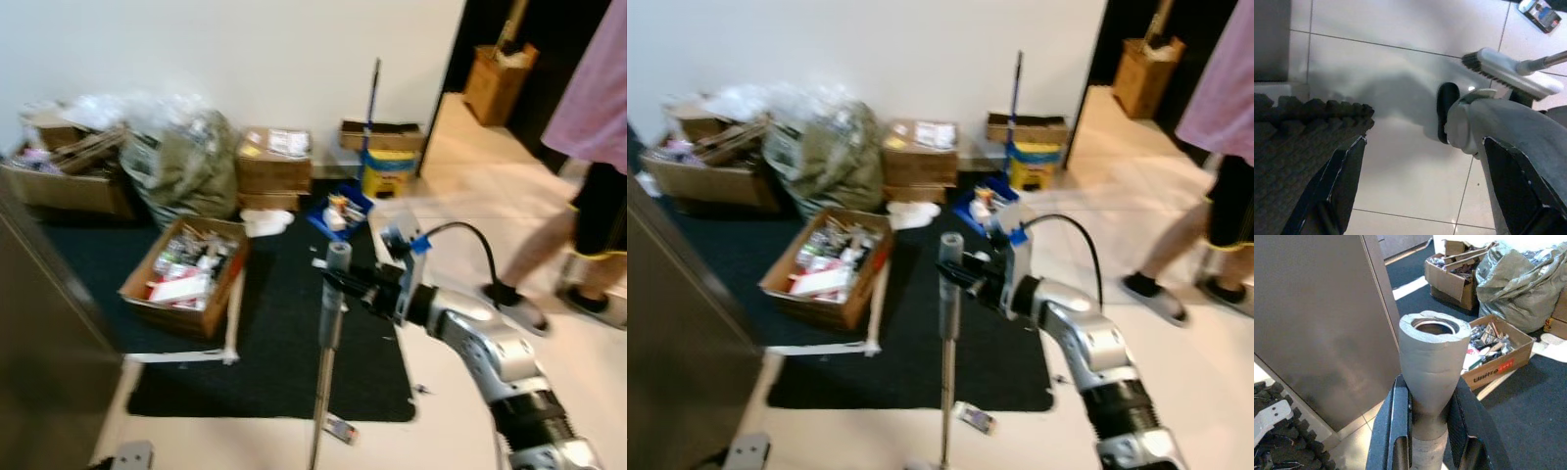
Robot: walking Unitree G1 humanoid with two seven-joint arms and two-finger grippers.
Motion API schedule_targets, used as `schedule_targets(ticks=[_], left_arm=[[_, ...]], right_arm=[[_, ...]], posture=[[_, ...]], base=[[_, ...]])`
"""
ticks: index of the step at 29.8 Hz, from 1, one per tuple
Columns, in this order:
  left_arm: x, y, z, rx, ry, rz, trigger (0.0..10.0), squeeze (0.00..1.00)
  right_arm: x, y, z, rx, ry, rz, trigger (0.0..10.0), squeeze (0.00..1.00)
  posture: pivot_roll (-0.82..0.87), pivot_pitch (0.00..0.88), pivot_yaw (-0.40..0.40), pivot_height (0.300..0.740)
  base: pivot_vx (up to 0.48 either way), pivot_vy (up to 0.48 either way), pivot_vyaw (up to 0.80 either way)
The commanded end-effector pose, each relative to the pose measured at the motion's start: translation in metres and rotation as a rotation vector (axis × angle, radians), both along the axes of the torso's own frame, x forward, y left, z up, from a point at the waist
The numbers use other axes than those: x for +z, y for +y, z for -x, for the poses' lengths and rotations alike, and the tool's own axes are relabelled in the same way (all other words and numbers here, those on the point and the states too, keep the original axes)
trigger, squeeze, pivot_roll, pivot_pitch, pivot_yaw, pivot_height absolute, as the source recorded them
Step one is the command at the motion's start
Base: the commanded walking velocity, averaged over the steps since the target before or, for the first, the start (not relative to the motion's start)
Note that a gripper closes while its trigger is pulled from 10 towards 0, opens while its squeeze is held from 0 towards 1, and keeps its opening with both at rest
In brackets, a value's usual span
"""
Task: Sweep floor
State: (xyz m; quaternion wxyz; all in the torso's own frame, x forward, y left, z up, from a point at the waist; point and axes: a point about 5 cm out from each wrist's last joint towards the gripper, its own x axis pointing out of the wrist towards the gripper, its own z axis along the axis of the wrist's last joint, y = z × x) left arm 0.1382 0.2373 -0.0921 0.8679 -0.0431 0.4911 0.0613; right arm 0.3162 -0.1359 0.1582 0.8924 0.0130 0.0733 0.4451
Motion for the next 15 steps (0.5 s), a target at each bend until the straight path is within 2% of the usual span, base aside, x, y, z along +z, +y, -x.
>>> schedule_targets(ticks=[1, 4, 10, 15], left_arm=[[-0.001, 0.001, 0.003, -0.012, 0.008, -0.003, 10.0, 0.00], [-0.001, 0.000, 0.003, -0.038, 0.010, 0.007, 10.0, 0.00], [-0.001, 0.001, 0.003, -0.024, 0.009, 0.012, 10.0, 0.00], [-0.001, 0.001, 0.004, -0.022, 0.011, 0.012, 10.0, 0.00]], right_arm=[[0.006, 0.005, 0.001, 0.026, -0.032, -0.001, 10.0, 0.00], [0.005, 0.006, 0.001, 0.030, -0.031, 0.007, 10.0, 0.00], [0.003, 0.009, 0.002, 0.033, -0.041, 0.015, 10.0, 0.00], [-0.005, 0.018, 0.002, 0.038, -0.079, 0.057, 10.0, 0.00]], posture=[[-0.06, 0.065, -0.006, 0.740], [-0.06, 0.068, -0.005, 0.740], [-0.06, 0.071, -0.004, 0.740], [-0.06, 0.075, -0.002, 0.740]], base=[[0.000, 0.000, 0.00], [0.000, -0.240, 0.00], [0.000, -0.467, 0.00], [0.000, -0.478, 0.00]])
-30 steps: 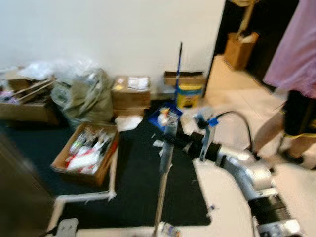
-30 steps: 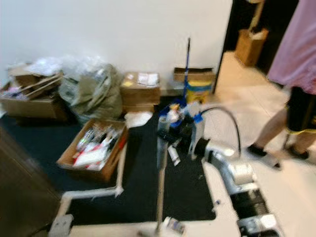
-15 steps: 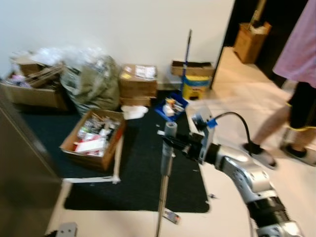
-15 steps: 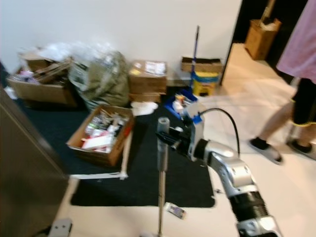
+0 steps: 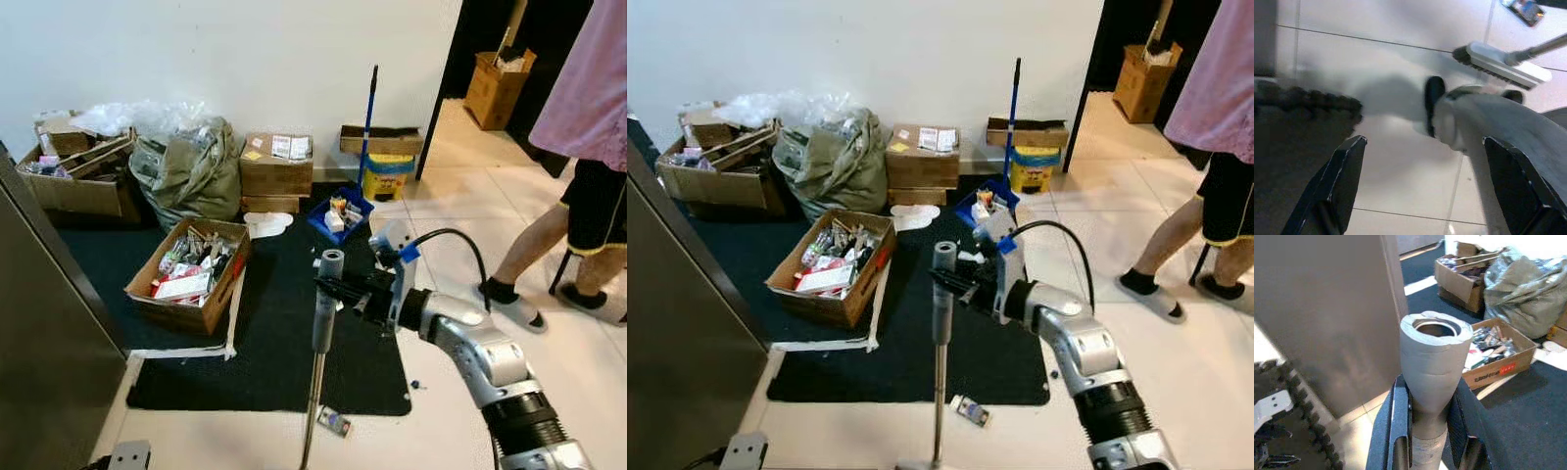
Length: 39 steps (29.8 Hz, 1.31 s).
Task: Sweep floor
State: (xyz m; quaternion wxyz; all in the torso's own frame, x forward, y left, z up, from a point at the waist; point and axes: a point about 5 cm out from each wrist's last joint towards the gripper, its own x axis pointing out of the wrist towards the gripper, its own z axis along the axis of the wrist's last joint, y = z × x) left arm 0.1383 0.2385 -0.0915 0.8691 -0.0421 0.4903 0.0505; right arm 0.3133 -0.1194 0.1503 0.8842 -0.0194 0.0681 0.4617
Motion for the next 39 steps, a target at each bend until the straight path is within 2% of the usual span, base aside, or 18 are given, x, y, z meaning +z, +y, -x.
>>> schedule_targets(ticks=[1, 2, 4, 8, 18, 27, 34, 36, 37, 39], left_arm=[[-0.001, 0.000, 0.004, -0.002, 0.014, 0.003, 10.0, 0.00], [-0.002, 0.000, 0.004, 0.001, 0.014, -0.001, 10.0, 0.00], [-0.002, 0.000, 0.004, 0.001, 0.014, -0.001, 10.0, 0.00], [-0.002, 0.001, 0.006, 0.013, 0.012, -0.011, 10.0, 0.00], [-0.002, 0.001, 0.008, 0.009, 0.015, -0.014, 10.0, 0.00], [-0.003, 0.001, 0.011, 0.011, 0.014, -0.011, 10.0, 0.00], [-0.003, 0.001, 0.011, 0.012, 0.013, -0.010, 10.0, 0.00], [-0.003, 0.001, 0.012, 0.013, 0.013, -0.008, 10.0, 0.00], [-0.004, 0.002, 0.015, 0.015, 0.016, -0.007, 10.0, 0.00], [-0.004, 0.002, 0.015, 0.015, 0.016, -0.007, 10.0, 0.00]], right_arm=[[0.003, 0.001, -0.001, -0.003, -0.042, 0.006, 10.0, 0.00], [0.001, 0.006, -0.001, 0.004, -0.049, -0.001, 10.0, 0.00], [0.001, 0.006, -0.001, 0.004, -0.049, -0.001, 10.0, 0.00], [-0.001, 0.021, -0.002, 0.016, -0.087, 0.004, 10.0, 0.00], [-0.009, 0.035, -0.008, 0.004, -0.104, 0.058, 10.0, 0.00], [-0.015, 0.060, -0.016, -0.008, -0.061, 0.020, 10.0, 0.00], [-0.015, 0.062, -0.018, -0.019, -0.061, 0.012, 10.0, 0.00], [-0.013, 0.067, -0.020, -0.035, -0.082, -0.014, 10.0, 0.00], [-0.012, 0.071, -0.021, -0.050, -0.101, -0.060, 10.0, 0.00], [-0.012, 0.071, -0.021, -0.050, -0.101, -0.060, 10.0, 0.00]], posture=[[-0.06, 0.075, -0.002, 0.740], [-0.06, 0.077, -0.005, 0.740], [-0.06, 0.077, -0.005, 0.740], [-0.06, 0.081, -0.006, 0.740], [-0.05, 0.085, -0.012, 0.740], [-0.04, 0.092, -0.016, 0.740], [-0.04, 0.097, -0.015, 0.740], [-0.03, 0.111, -0.016, 0.740], [-0.01, 0.140, -0.017, 0.740], [-0.01, 0.140, -0.017, 0.740]], base=[[0.000, -0.480, 0.00], [0.000, -0.315, 0.00], [0.000, -0.315, 0.00], [0.000, 0.000, 0.00], [0.000, 0.000, 0.00], [0.000, 0.000, 0.00], [0.000, 0.000, 0.00], [0.000, 0.000, 0.00], [0.000, 0.000, 0.00], [0.000, 0.000, 0.00]])
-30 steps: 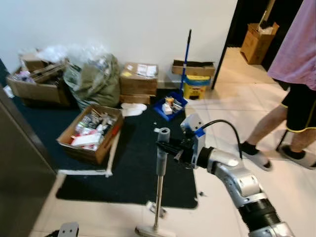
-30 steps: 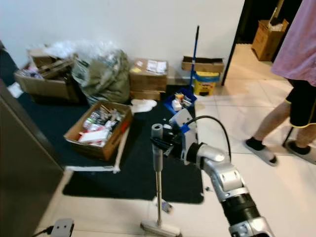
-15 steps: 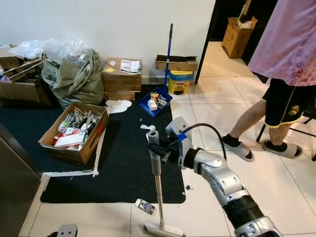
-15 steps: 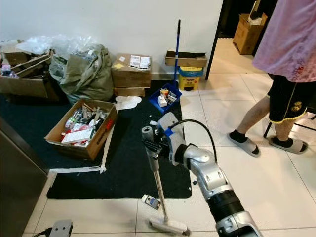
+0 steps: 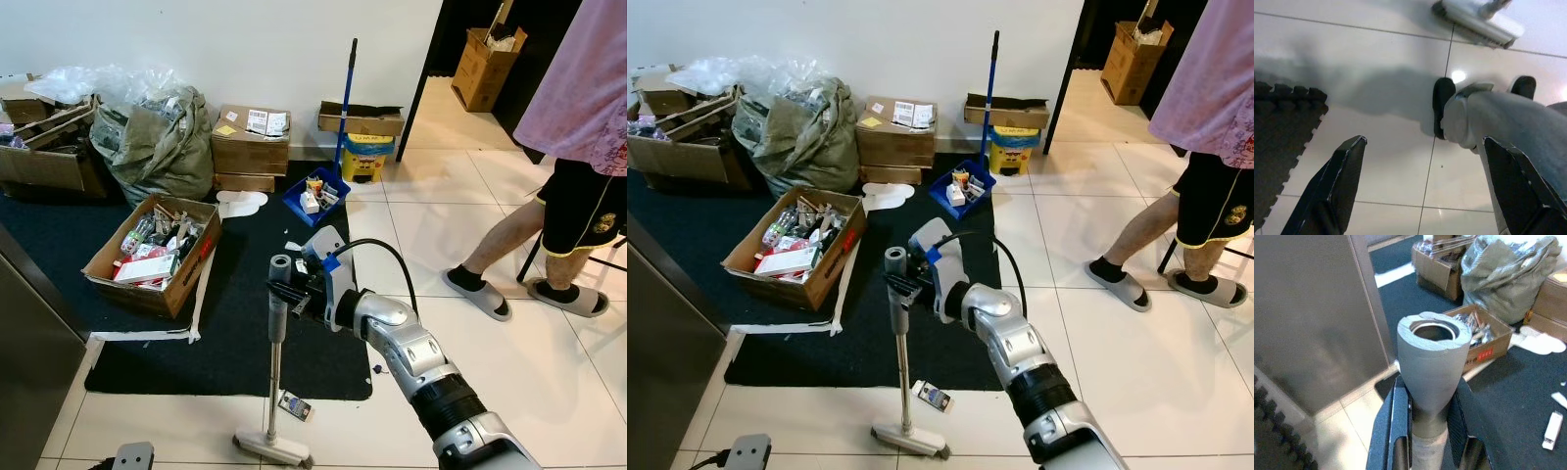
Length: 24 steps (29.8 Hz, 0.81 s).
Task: Sweep floor
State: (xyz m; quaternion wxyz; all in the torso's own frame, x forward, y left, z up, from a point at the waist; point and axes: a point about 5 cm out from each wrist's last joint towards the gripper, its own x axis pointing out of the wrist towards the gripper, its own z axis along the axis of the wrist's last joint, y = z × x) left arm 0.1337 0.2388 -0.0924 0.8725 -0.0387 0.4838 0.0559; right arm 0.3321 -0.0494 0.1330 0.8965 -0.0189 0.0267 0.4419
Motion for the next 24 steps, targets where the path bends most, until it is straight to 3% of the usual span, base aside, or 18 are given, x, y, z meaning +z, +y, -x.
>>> schedule_targets(ticks=[1, 5, 7, 15, 19, 24], left_arm=[[-0.003, 0.002, 0.011, 0.009, 0.030, 0.005, 10.0, 0.00], [-0.006, 0.006, 0.023, 0.016, 0.051, 0.002, 10.0, 0.00], [-0.008, 0.010, 0.037, 0.025, 0.073, -0.005, 10.0, 0.00], [-0.008, 0.014, 0.049, 0.039, 0.078, -0.010, 10.0, 0.00], [-0.008, 0.017, 0.053, 0.048, 0.072, -0.013, 10.0, 0.00], [-0.007, 0.020, 0.054, 0.056, 0.065, -0.018, 10.0, 0.00]], right_arm=[[0.005, 0.001, -0.002, -0.005, -0.027, -0.023, 10.0, 0.00], [-0.001, 0.009, 0.002, -0.002, -0.064, -0.071, 10.0, 0.00], [-0.009, 0.016, 0.009, 0.040, -0.121, -0.058, 10.0, 0.00], [-0.009, 0.025, 0.013, 0.100, -0.236, -0.015, 10.0, 0.00], [-0.001, 0.028, 0.008, 0.117, -0.331, 0.053, 10.0, 0.00], [0.020, 0.023, -0.009, 0.080, -0.458, 0.141, 10.0, 0.00]], posture=[[-0.01, 0.140, -0.017, 0.740], [0.03, 0.202, -0.014, 0.740], [0.06, 0.231, -0.005, 0.740], [0.09, 0.268, -0.002, 0.740], [0.10, 0.275, 0.004, 0.740], [0.10, 0.270, 0.010, 0.740]], base=[[0.000, 0.000, 0.00], [0.000, 0.000, 0.00], [0.000, 0.000, 0.00], [0.000, 0.000, 0.00], [0.000, 0.000, 0.00], [0.000, 0.000, 0.00]])
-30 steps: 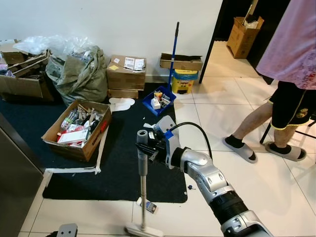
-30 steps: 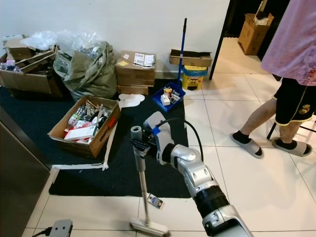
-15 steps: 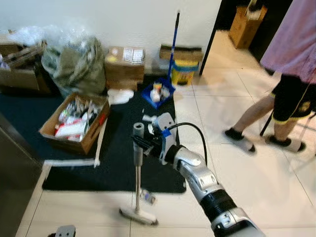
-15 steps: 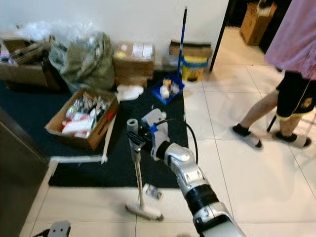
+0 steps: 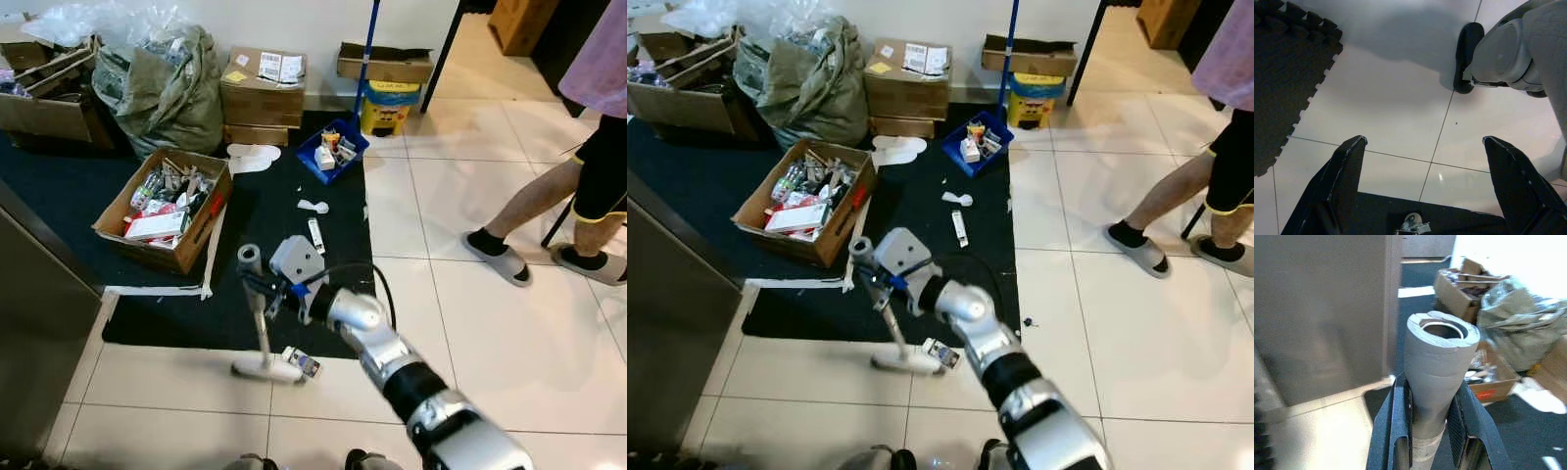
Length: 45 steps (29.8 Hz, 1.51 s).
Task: Sweep floor
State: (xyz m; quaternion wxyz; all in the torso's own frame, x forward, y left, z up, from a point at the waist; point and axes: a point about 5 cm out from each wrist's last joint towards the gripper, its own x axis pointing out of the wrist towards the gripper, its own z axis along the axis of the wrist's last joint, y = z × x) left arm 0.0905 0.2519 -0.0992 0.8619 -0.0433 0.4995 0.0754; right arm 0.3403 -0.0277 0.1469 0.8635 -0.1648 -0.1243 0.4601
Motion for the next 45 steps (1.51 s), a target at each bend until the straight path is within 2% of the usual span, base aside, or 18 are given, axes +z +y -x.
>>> schedule_targets(ticks=[1, 5, 8, 12, 16, 18, 23, 29, 32, 33, 34, 36, 38, 39, 42, 43, 44, 45], left_arm=[[0.000, 0.007, 0.011, 0.018, 0.025, -0.009, 10.0, 0.00], [0.000, 0.007, 0.009, 0.021, 0.021, -0.008, 10.0, 0.00], [0.000, 0.007, 0.008, 0.022, 0.019, -0.007, 10.0, 0.00], [0.000, 0.005, 0.007, 0.024, 0.015, -0.003, 10.0, 0.00], [0.000, 0.005, 0.006, 0.024, 0.014, -0.003, 10.0, 0.00], [0.000, 0.004, 0.004, 0.023, 0.012, -0.001, 10.0, 0.00], [0.001, 0.000, -0.006, 0.022, -0.003, 0.003, 10.0, 0.00], [0.001, -0.002, -0.011, 0.022, -0.012, 0.004, 10.0, 0.00], [0.004, -0.005, -0.024, 0.024, -0.046, 0.003, 10.0, 0.00], [0.004, -0.005, -0.024, 0.024, -0.046, 0.003, 10.0, 0.00], [0.005, -0.006, -0.029, 0.025, -0.058, 0.002, 10.0, 0.00], [0.005, -0.006, -0.029, 0.025, -0.058, 0.002, 10.0, 0.00], [0.006, -0.007, -0.032, 0.028, -0.069, 0.003, 10.0, 0.00], [0.007, -0.008, -0.037, 0.031, -0.082, 0.003, 10.0, 0.00], [0.007, -0.008, -0.037, 0.031, -0.082, 0.003, 10.0, 0.00], [0.008, -0.009, -0.040, 0.034, -0.092, 0.003, 10.0, 0.00], [0.008, -0.009, -0.040, 0.034, -0.092, 0.003, 10.0, 0.00], [0.013, -0.019, -0.061, 0.020, -0.138, 0.008, 10.0, 0.00]], right_arm=[[0.010, -0.001, -0.005, -0.007, -0.069, 0.018, 10.0, 0.00], [0.015, -0.003, -0.010, -0.016, -0.084, 0.026, 10.0, 0.00], [0.021, -0.004, -0.011, -0.001, -0.138, 0.037, 10.0, 0.00], [0.047, -0.003, -0.013, 0.019, -0.351, 0.042, 10.0, 0.00], [0.052, -0.003, -0.013, 0.021, -0.380, 0.038, 10.0, 0.00], [0.057, -0.004, -0.017, 0.001, -0.343, -0.002, 10.0, 0.00], [0.063, -0.020, -0.033, -0.135, -0.098, -0.223, 10.0, 0.00], [0.063, -0.030, -0.039, -0.198, -0.042, -0.266, 10.0, 0.00], [0.062, -0.062, -0.048, -0.366, -0.023, -0.314, 10.0, 0.00], [0.062, -0.062, -0.048, -0.366, -0.023, -0.314, 10.0, 0.00], [0.060, -0.073, -0.050, -0.424, -0.013, -0.326, 10.0, 0.00], [0.060, -0.073, -0.050, -0.424, -0.013, -0.326, 10.0, 0.00], [0.057, -0.082, -0.051, -0.470, -0.003, -0.331, 10.0, 0.00], [0.050, -0.092, -0.051, -0.523, 0.033, -0.334, 10.0, 0.00], [0.050, -0.092, -0.051, -0.523, 0.033, -0.334, 10.0, 0.00], [0.040, -0.099, -0.050, -0.568, 0.082, -0.345, 10.0, 0.00], [0.040, -0.099, -0.050, -0.568, 0.082, -0.345, 10.0, 0.00], [0.023, -0.101, -0.047, -0.597, 0.187, -0.355, 10.0, 0.00]], posture=[[0.10, 0.269, 0.009, 0.740], [0.09, 0.265, 0.007, 0.740], [0.08, 0.260, 0.007, 0.740], [0.07, 0.248, 0.000, 0.740], [0.07, 0.248, 0.000, 0.740], [0.05, 0.223, -0.011, 0.740], [0.02, 0.177, -0.021, 0.740], [0.00, 0.147, -0.023, 0.740], [-0.02, 0.087, -0.015, 0.740], [-0.02, 0.087, -0.015, 0.740], [-0.03, 0.066, -0.012, 0.740], [-0.03, 0.066, -0.012, 0.740], [-0.04, 0.057, -0.011, 0.740], [-0.05, 0.023, -0.016, 0.740], [-0.05, 0.023, -0.016, 0.740], [-0.06, 0.006, -0.017, 0.740], [-0.06, 0.006, -0.017, 0.740], [-0.07, 0.000, -0.019, 0.740]], base=[[0.000, 0.000, 0.00], [0.000, 0.000, 0.00], [0.000, 0.000, 0.00], [0.000, 0.000, 0.00], [0.000, 0.000, 0.00], [0.000, 0.000, 0.00], [0.000, 0.000, 0.00], [0.000, 0.000, 0.00], [0.000, 0.000, 0.00], [0.000, 0.000, 0.00], [0.000, 0.000, 0.00], [0.000, 0.000, 0.00], [0.000, 0.000, 0.00], [0.000, 0.000, 0.00], [0.000, 0.000, 0.00], [0.000, 0.000, 0.00], [0.000, 0.000, 0.00], [0.000, 0.000, 0.00]])
